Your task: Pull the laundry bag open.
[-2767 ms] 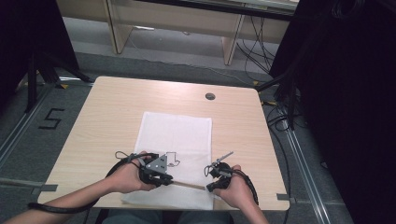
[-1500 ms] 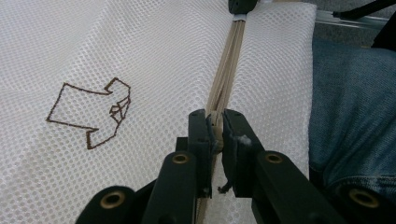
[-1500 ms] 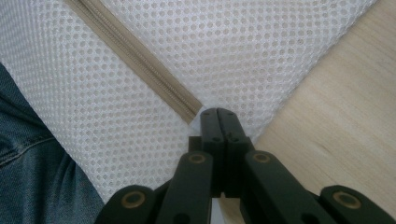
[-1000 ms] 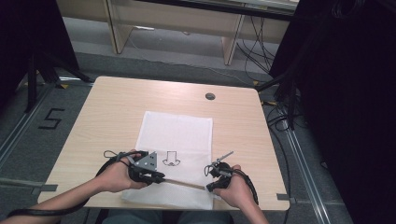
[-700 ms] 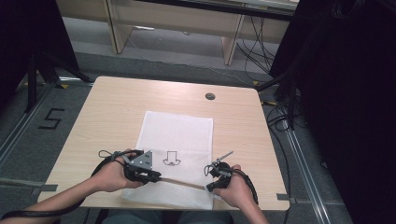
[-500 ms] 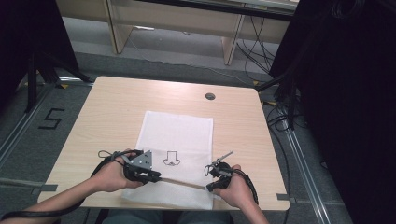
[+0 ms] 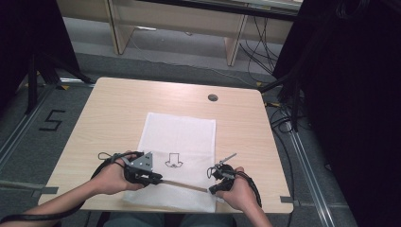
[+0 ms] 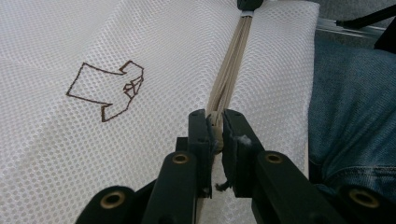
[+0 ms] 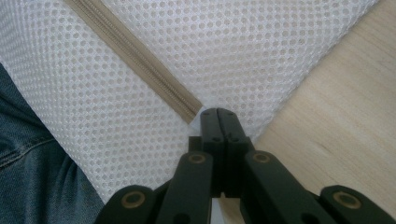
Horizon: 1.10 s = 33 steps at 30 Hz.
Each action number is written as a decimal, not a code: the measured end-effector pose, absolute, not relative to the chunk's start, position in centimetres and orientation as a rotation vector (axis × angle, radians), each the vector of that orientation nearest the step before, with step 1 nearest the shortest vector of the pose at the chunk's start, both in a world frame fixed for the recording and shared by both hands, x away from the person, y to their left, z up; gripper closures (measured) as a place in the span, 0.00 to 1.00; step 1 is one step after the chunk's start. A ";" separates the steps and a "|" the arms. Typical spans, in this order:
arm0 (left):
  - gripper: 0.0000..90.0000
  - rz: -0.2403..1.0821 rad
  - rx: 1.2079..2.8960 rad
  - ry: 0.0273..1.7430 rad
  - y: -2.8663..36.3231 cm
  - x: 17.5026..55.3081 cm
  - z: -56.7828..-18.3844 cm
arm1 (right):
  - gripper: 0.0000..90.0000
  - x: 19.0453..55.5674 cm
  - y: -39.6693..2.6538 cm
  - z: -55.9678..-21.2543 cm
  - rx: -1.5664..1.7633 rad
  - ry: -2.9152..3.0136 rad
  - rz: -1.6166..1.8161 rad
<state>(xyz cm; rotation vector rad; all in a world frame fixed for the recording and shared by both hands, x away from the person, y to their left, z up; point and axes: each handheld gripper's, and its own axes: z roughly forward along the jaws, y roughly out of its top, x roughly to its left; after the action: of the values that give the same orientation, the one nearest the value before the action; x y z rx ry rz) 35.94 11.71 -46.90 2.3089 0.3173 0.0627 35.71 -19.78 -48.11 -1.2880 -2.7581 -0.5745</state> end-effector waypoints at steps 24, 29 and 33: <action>0.91 0.086 2.308 0.370 14.3 36.0 -47.0 | 1.00 35.6 -19.7 -48.0 -1.328 -2.719 -0.559; 0.91 0.076 2.299 0.383 14.6 35.9 -47.2 | 1.00 35.7 -19.8 -48.1 -1.314 -2.741 -0.565; 0.91 0.085 2.302 0.385 14.7 35.9 -47.2 | 1.00 35.5 -19.7 -48.0 -1.327 -2.715 -0.560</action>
<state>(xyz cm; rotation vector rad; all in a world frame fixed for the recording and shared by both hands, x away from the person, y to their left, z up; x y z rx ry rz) 35.90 14.70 -47.23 2.3024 0.3852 0.0851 35.55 -19.70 -48.00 -1.3272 -2.7150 -0.5596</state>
